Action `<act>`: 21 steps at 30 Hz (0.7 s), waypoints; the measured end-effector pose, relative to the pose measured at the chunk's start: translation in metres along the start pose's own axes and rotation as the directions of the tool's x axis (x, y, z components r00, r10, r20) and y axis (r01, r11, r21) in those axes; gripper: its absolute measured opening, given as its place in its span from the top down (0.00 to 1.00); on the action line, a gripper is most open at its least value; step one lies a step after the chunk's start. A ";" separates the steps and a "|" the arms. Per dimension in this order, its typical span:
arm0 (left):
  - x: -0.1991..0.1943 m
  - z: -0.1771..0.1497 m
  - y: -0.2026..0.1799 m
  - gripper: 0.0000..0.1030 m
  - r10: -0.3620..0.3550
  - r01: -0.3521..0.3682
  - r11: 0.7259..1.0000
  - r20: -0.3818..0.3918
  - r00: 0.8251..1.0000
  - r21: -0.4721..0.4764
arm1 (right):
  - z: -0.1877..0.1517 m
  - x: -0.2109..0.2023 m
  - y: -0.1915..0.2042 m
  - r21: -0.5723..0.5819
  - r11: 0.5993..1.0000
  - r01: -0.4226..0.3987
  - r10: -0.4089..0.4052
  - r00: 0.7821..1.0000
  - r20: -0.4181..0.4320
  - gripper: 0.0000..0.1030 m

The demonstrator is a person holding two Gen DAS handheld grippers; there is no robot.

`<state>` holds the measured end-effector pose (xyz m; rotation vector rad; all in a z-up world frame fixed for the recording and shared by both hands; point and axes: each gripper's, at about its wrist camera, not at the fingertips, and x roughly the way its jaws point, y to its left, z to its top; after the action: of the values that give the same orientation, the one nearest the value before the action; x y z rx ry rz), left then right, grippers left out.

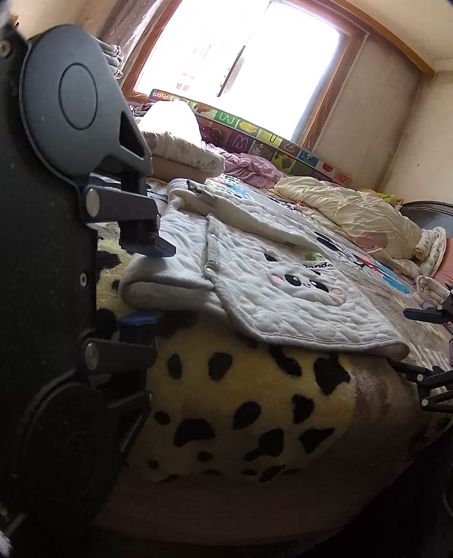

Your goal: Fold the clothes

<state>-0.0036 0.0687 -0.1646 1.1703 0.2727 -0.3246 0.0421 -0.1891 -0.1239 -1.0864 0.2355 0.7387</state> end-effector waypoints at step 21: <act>-0.047 0.030 0.010 0.95 -0.005 0.004 0.998 0.012 1.000 0.069 | 0.038 -0.052 -0.021 0.005 0.981 -0.192 0.192 0.981 -0.005 0.91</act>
<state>-0.0421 0.0492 -0.1272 1.2354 0.2553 -0.3475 0.0105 -0.1837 -0.0635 -1.0715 0.3503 0.9072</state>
